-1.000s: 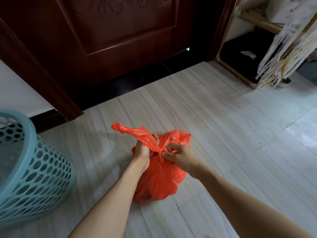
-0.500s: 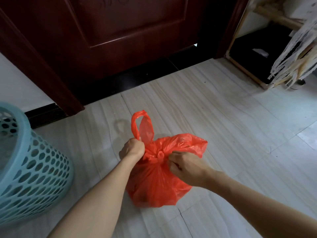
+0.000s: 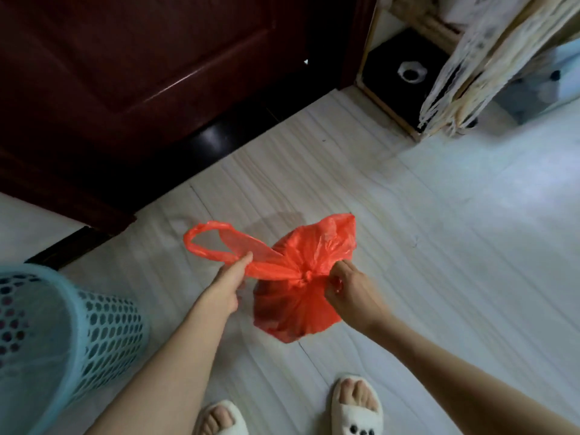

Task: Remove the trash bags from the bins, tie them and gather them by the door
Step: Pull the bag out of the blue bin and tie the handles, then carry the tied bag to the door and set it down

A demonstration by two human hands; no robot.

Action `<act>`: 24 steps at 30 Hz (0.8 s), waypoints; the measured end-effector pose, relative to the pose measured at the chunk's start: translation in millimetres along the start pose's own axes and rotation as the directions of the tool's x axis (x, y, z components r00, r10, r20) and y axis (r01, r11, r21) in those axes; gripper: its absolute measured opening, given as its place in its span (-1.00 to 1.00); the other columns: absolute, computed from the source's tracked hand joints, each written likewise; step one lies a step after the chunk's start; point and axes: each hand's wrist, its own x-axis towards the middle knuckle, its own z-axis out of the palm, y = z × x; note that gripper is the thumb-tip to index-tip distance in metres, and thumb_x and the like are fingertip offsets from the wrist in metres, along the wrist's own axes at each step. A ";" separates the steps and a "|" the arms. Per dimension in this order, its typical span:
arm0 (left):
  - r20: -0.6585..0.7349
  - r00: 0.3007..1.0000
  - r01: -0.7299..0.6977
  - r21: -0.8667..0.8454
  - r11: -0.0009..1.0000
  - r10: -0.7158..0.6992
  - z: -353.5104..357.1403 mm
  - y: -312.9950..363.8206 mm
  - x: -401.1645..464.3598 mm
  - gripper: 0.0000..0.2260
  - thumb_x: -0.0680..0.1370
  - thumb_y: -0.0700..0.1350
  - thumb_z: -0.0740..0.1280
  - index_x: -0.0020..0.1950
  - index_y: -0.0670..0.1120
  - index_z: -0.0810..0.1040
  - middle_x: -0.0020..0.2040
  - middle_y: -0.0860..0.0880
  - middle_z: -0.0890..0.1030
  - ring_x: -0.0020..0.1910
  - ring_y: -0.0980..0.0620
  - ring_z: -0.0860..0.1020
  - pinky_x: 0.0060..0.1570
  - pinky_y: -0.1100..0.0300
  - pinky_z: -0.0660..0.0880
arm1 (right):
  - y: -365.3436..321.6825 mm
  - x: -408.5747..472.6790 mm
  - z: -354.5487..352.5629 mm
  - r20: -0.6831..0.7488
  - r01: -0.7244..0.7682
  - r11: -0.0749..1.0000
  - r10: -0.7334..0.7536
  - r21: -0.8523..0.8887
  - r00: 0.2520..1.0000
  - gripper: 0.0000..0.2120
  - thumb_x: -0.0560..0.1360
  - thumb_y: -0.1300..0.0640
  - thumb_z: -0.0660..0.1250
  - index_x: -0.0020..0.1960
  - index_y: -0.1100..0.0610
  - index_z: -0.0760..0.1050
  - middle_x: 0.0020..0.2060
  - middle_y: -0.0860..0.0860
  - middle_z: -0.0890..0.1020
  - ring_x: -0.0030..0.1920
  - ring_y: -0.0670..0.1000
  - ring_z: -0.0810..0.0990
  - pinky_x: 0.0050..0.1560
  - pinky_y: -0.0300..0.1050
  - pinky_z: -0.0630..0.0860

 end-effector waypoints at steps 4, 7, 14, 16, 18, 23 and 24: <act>0.254 0.953 0.157 0.062 0.986 -0.167 18.9 28.2 -113.7 -0.56 0.47 0.10 0.33 0.31 0.00 0.42 0.38 -0.03 0.43 0.25 -0.05 0.38 0.28 -0.02 0.23 | -34.2 -40.7 -72.3 -0.111 -0.408 0.794 0.504 0.451 0.857 -0.88 0.42 0.25 0.26 -0.22 0.12 0.32 -0.27 0.13 0.51 -0.21 0.20 0.56 -0.21 -0.02 0.40; 0.318 0.934 0.130 0.123 0.984 -0.164 45.3 62.6 -214.4 -0.78 0.47 0.04 0.35 0.08 0.03 0.47 0.40 -0.05 0.40 0.22 0.00 0.37 0.20 0.02 0.26 | -55.2 -84.8 -154.6 -0.064 -0.508 0.555 0.714 0.659 0.697 -0.83 0.39 0.26 0.22 -0.29 0.08 0.27 -0.32 0.16 0.49 -0.28 0.21 0.57 -0.14 0.15 0.53; 0.231 0.957 -0.250 0.346 0.904 0.176 128.0 122.8 -391.4 -0.71 0.52 -0.15 0.32 0.23 -0.15 0.42 0.03 -0.05 0.50 0.14 0.01 0.43 -0.03 0.35 0.39 | -62.1 -196.8 -324.3 -0.042 -0.580 0.460 0.806 0.672 0.590 -0.89 0.32 0.16 0.25 -0.26 0.10 0.31 -0.37 0.08 0.50 -0.21 0.27 0.61 -0.10 0.17 0.55; 0.227 0.931 -0.361 0.469 0.806 0.285 152.6 132.9 -416.7 -0.63 0.49 -0.17 0.36 0.27 -0.22 0.41 0.16 -0.15 0.53 0.21 -0.07 0.48 0.11 0.24 0.43 | -39.6 -222.8 -345.2 -0.026 -0.606 0.437 0.824 0.664 0.566 -0.86 0.25 0.07 0.25 -0.27 0.09 0.32 -0.37 0.07 0.50 -0.18 0.27 0.62 -0.07 0.21 0.58; 0.278 0.893 -0.450 0.581 0.678 0.354 183.8 142.5 -444.7 -0.60 0.48 -0.14 0.36 0.29 -0.21 0.41 0.25 -0.21 0.51 0.25 -0.13 0.48 0.27 0.06 0.39 | -26.6 -249.2 -377.9 -0.062 -0.610 0.433 0.844 0.663 0.533 -0.79 0.22 0.01 0.26 -0.22 0.10 0.39 -0.33 0.07 0.54 -0.18 0.22 0.61 -0.04 0.24 0.57; 0.513 0.689 -0.711 0.614 0.342 0.512 282.8 169.2 -515.3 -0.61 0.52 -0.15 0.28 0.33 -0.20 0.36 0.31 -0.21 0.43 0.31 -0.15 0.41 0.29 0.06 0.32 | -21.0 -320.6 -477.1 -0.232 -0.615 0.400 0.912 0.679 0.337 -0.76 0.44 0.21 0.20 0.07 0.19 0.51 0.08 0.19 0.62 0.11 0.20 0.55 0.07 -0.04 0.43; 0.543 0.666 -0.732 0.608 0.308 0.512 302.7 176.5 -524.1 -0.61 0.53 -0.15 0.27 0.34 -0.20 0.35 0.32 -0.20 0.42 0.32 -0.14 0.39 0.31 0.05 0.31 | -15.9 -331.3 -491.4 -0.249 -0.627 0.396 0.916 0.670 0.313 -0.77 0.45 0.22 0.18 0.05 0.20 0.52 0.09 0.20 0.61 0.12 0.21 0.54 0.04 -0.05 0.42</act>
